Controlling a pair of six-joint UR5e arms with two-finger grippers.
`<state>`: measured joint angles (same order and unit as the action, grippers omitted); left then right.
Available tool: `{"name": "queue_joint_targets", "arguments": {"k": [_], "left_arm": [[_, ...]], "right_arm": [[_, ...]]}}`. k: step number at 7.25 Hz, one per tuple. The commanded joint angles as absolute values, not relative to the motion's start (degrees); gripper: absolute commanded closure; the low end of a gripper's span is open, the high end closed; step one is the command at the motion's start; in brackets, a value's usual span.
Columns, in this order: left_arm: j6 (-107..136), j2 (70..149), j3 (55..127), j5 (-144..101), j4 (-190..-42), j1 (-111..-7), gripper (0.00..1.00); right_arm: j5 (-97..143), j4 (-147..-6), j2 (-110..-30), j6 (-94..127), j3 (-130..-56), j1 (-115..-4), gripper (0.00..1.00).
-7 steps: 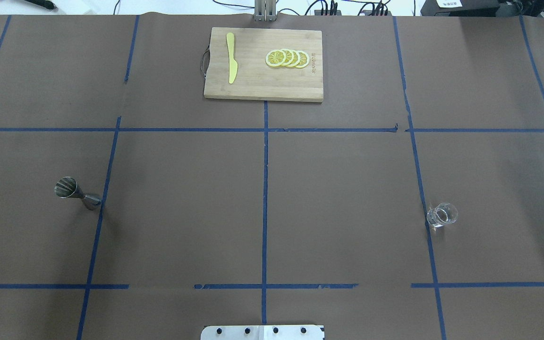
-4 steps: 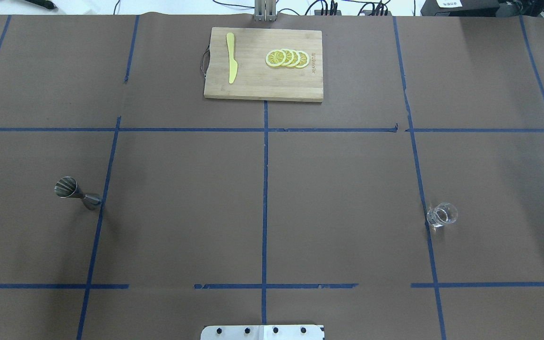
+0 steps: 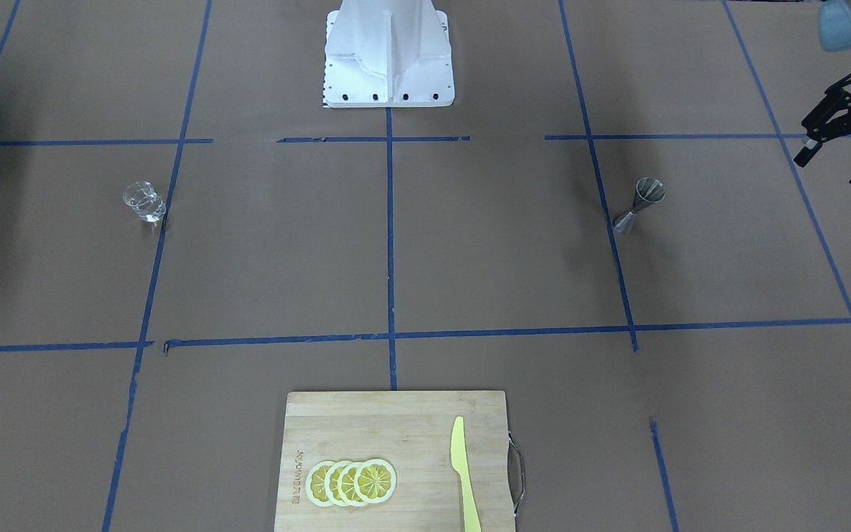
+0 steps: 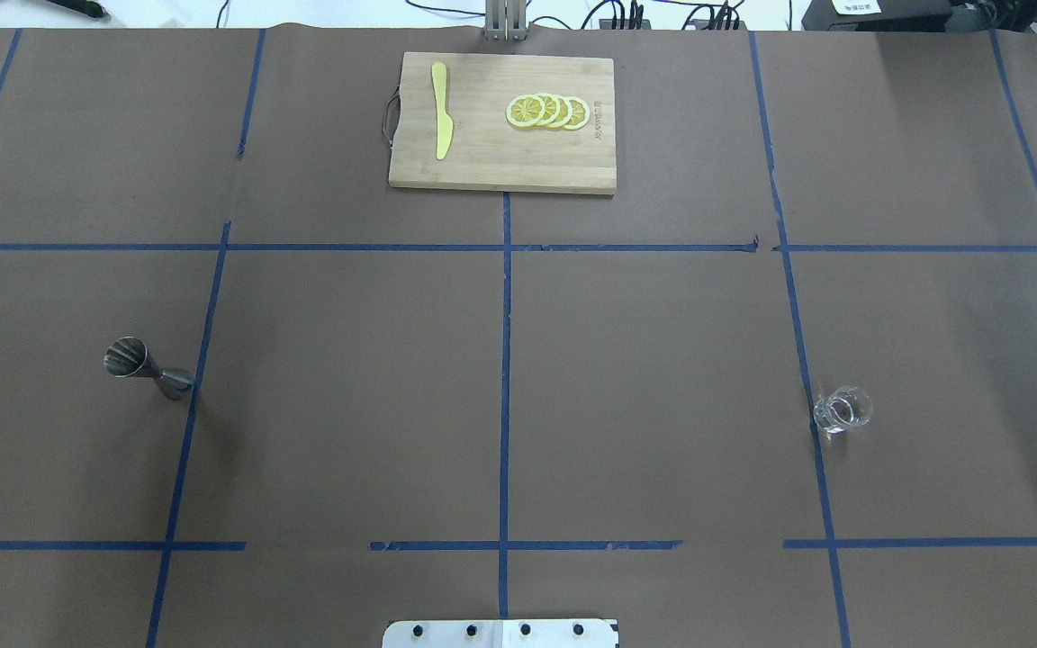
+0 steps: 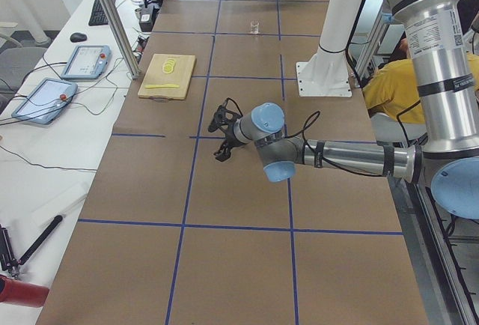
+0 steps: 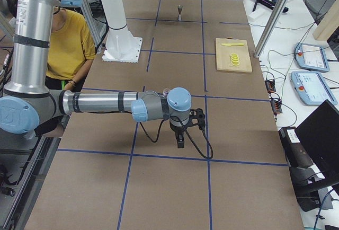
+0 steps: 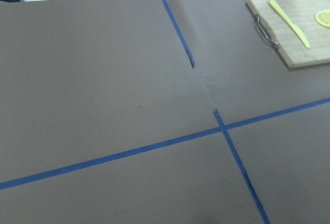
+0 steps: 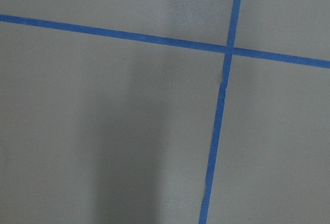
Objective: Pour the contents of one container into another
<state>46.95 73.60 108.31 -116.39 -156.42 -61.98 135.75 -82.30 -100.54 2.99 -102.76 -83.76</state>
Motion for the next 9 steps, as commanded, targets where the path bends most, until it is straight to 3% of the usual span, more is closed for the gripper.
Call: {"name": "queue_joint_targets", "arguments": {"k": [1,4,5,7,9], "left_arm": [[58.6,72.2,114.0,-100.0,-157.5,-48.9,0.0],[63.3,66.1,120.5,-77.3,-158.2,-35.0,0.0],[69.8,65.8,120.4,-63.0,-157.9,-24.0,0.01],[73.1,64.9,120.1,-52.7,-157.1,-13.4,0.2],[77.3,65.0,118.1,-43.8,-156.9,-9.0,0.11]], "right_arm": [[135.9,-82.2,-100.5,3.0,-102.9,-83.8,0.0],[135.9,-82.2,-100.4,3.0,-103.3,-83.8,0.0],[135.9,-82.2,-100.4,3.0,-103.3,-83.8,0.0],[135.7,-82.2,-100.1,3.0,-103.2,-83.8,0.0],[135.7,-82.2,-100.0,3.1,-103.1,-83.8,0.0]]}}
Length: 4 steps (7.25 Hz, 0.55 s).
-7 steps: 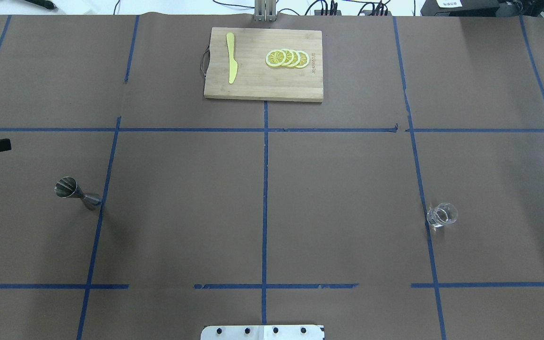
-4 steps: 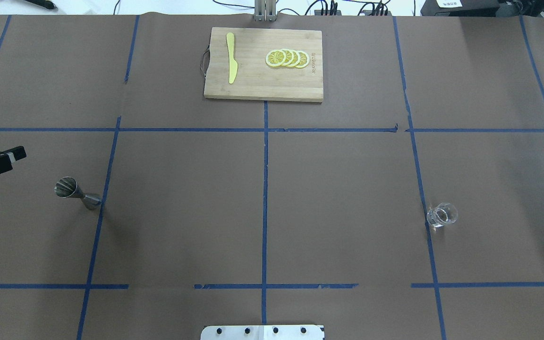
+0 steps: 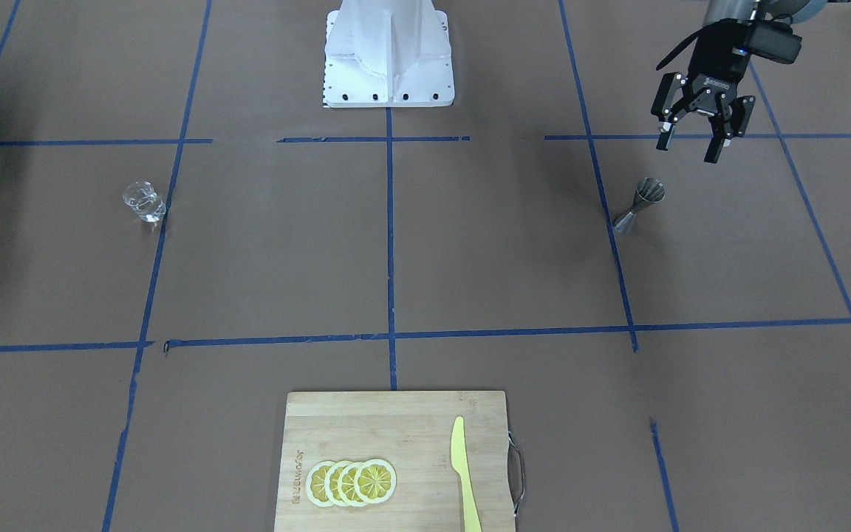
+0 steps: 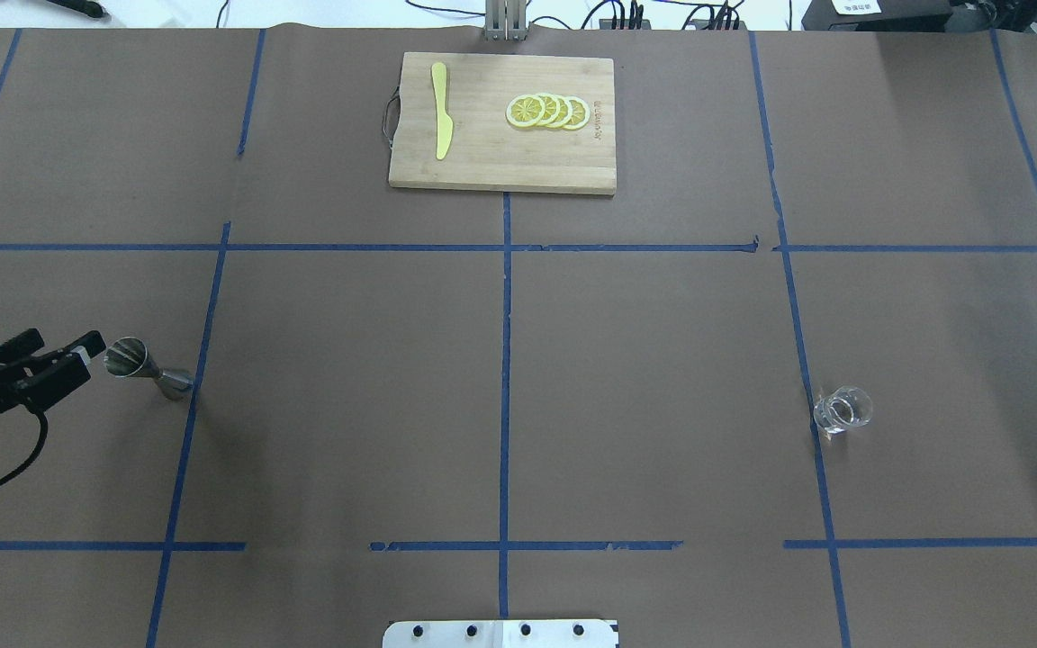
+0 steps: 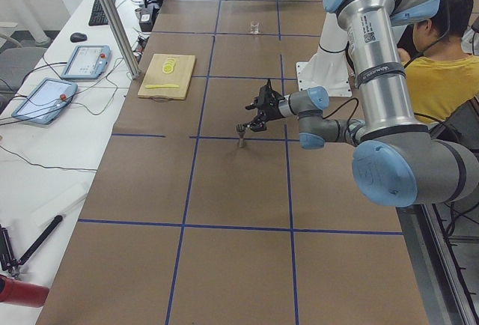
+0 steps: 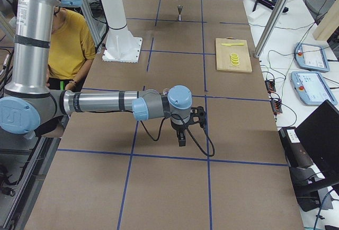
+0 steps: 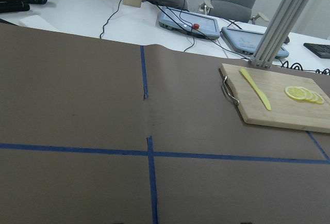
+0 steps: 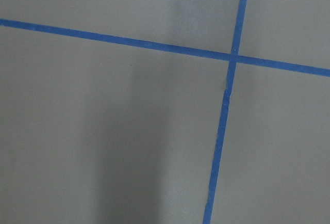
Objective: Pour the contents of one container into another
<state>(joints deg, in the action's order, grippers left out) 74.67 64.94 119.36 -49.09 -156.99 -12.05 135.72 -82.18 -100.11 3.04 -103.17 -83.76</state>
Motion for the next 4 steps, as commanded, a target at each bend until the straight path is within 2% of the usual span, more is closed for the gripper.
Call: {"name": "queue_joint_targets", "arguments": {"k": [1,4], "left_arm": [[77.4,65.5,115.8,-39.3,-156.9,-6.2,0.02],[77.3,69.1,111.2,-33.9,-156.8,-5.4,0.01]], "right_arm": [[135.7,-82.2,-99.8,3.1,-103.0,-83.8,0.0],[135.6,-82.2,-99.8,3.1,-102.8,-83.8,0.0]]}}
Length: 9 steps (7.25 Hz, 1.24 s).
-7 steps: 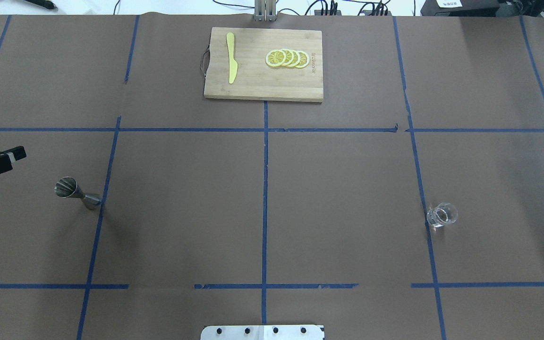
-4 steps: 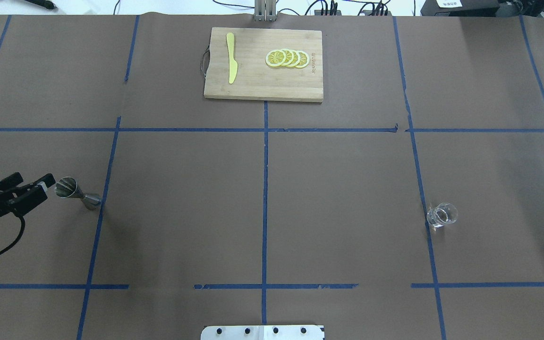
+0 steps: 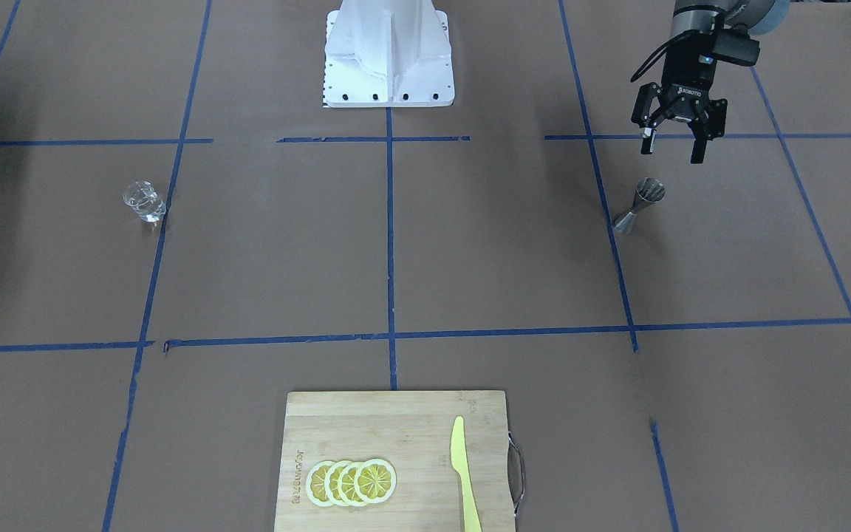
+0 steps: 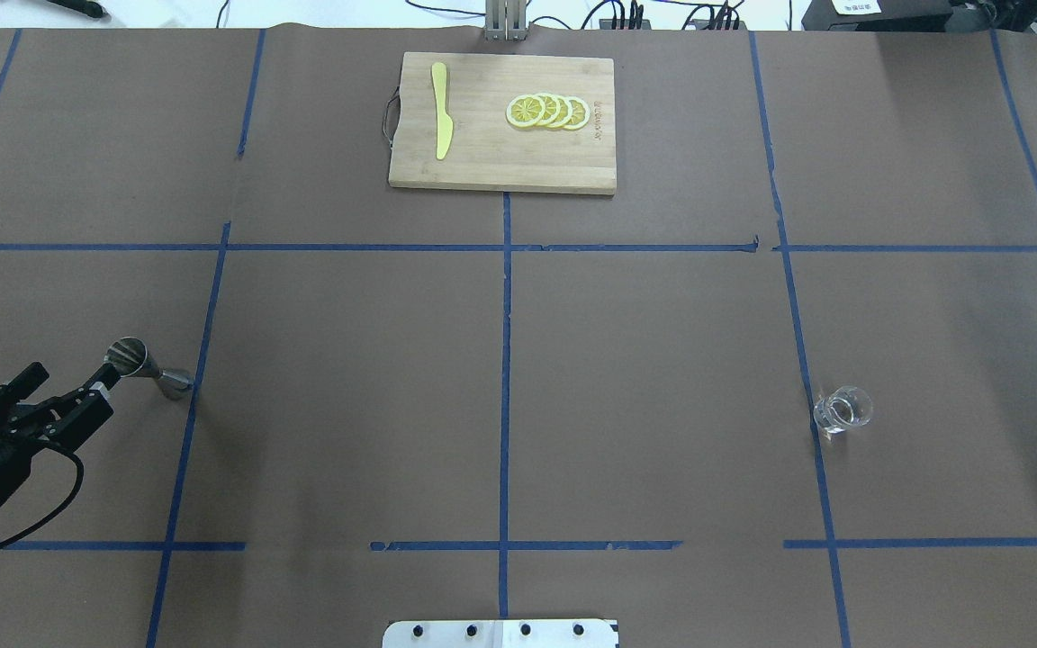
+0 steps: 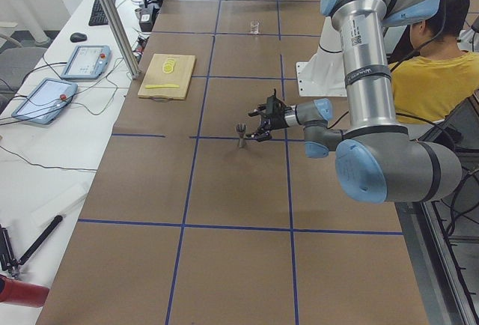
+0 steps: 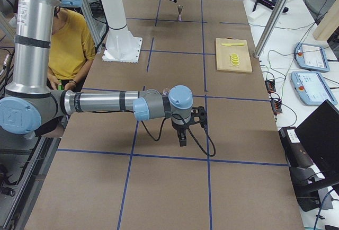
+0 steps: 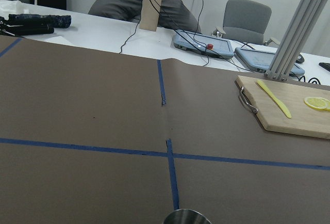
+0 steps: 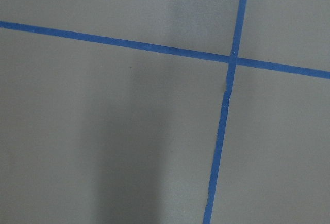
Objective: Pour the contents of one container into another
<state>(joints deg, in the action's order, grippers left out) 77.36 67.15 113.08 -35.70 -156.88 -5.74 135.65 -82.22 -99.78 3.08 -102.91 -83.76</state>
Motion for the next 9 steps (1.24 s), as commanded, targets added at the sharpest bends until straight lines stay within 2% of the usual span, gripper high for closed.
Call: {"name": "queue_joint_targets", "arguments": {"k": [1,5,7,9], "left_arm": [[77.0,71.3,107.4,-30.0,-156.8,-5.0,0.01],[72.5,76.7,103.7,-27.1,-156.3,-4.7,0.01],[72.4,80.8,98.0,-24.8,-155.8,-4.7,0.02],[72.4,81.5,96.6,-24.8,-155.9,-4.7,0.05]], "right_arm": [[135.6,-82.3,-99.8,3.1,-102.8,-83.8,0.0],[135.7,-82.3,-99.7,3.2,-102.8,-83.8,0.0],[135.7,-82.3,-99.8,3.6,-102.8,-83.8,0.0],[135.7,-82.3,-99.8,3.6,-102.8,-83.8,0.0]]}}
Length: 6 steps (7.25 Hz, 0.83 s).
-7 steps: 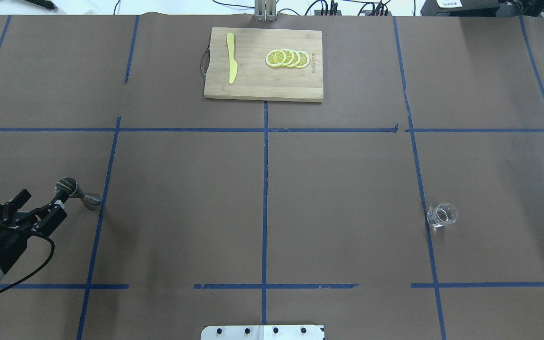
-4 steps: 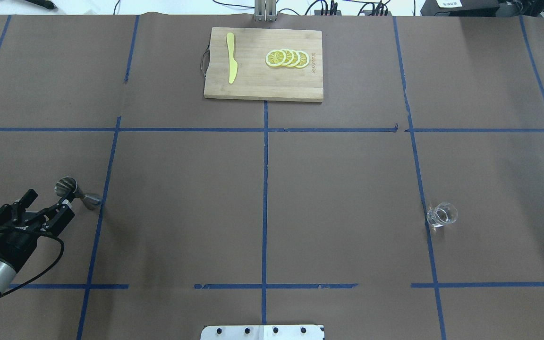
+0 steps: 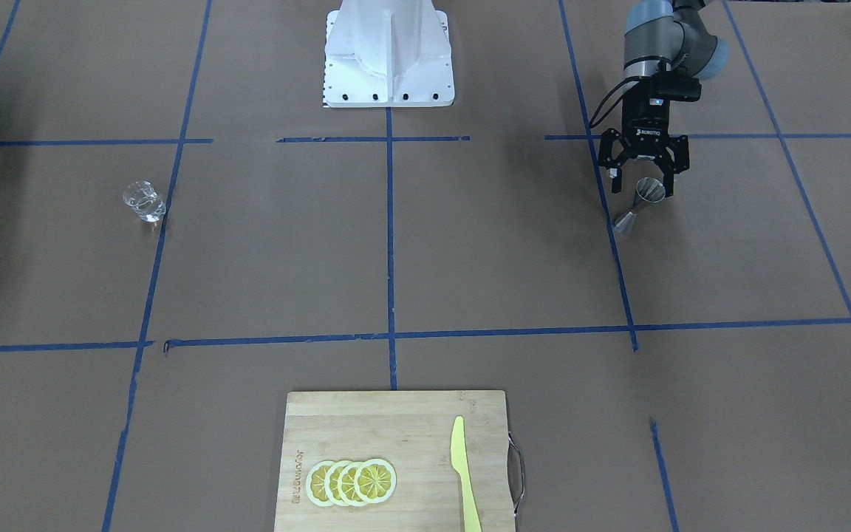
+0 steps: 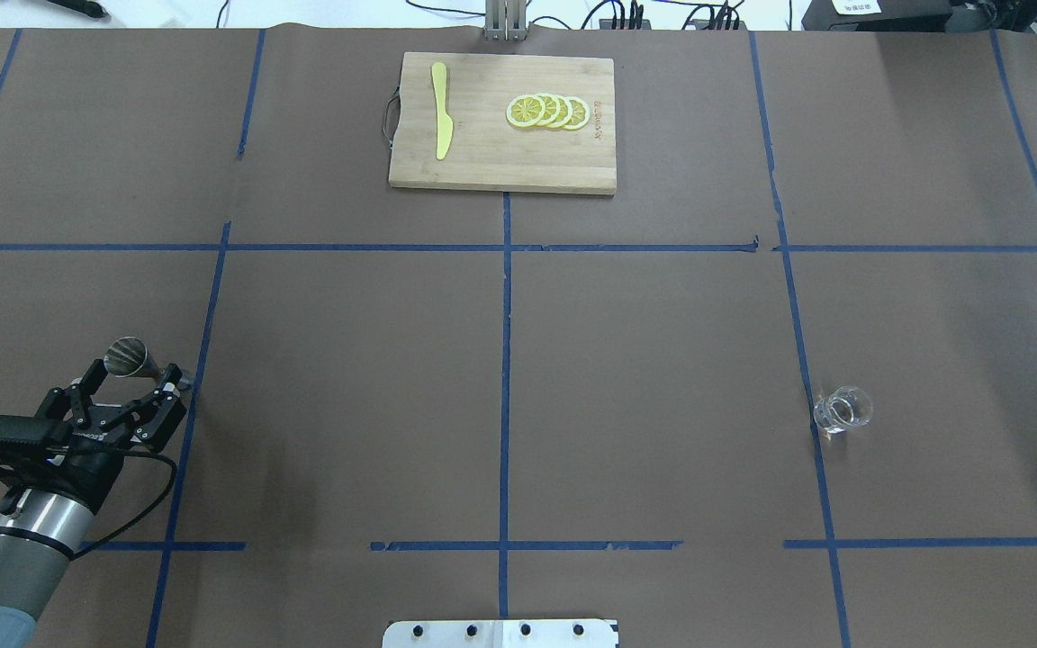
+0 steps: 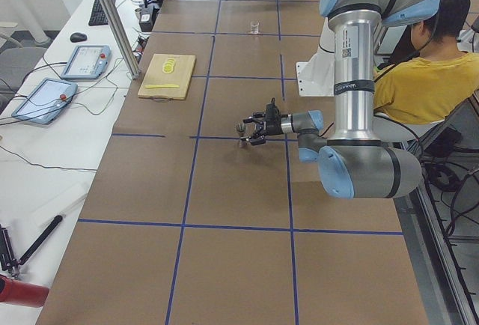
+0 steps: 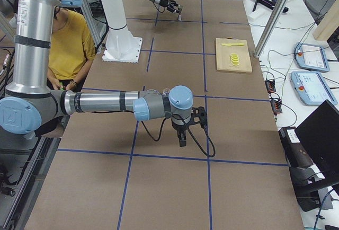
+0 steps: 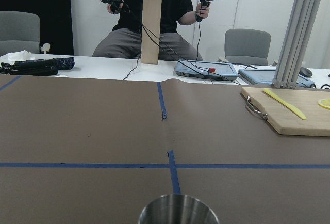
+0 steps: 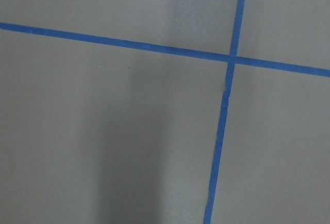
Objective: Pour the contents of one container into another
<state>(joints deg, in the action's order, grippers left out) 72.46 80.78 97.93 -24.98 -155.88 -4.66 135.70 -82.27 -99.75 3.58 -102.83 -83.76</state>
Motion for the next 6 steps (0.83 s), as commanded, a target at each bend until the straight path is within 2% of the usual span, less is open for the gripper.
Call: {"name": "queue_joint_targets", "arguments": {"k": [1,4,6], "left_arm": [[72.3,82.1,96.3,-25.0,-156.2,-4.7,0.07],[72.3,84.8,92.7,-25.2,-156.6,-4.6,0.09],[72.4,85.5,90.6,-25.4,-159.9,-4.7,0.13]], "right_arm": [[135.8,-82.3,-99.8,3.7,-102.9,-83.8,0.0],[135.8,-82.3,-99.8,3.7,-103.2,-83.8,0.0],[135.8,-82.2,-99.8,3.7,-103.3,-83.8,0.0]]}}
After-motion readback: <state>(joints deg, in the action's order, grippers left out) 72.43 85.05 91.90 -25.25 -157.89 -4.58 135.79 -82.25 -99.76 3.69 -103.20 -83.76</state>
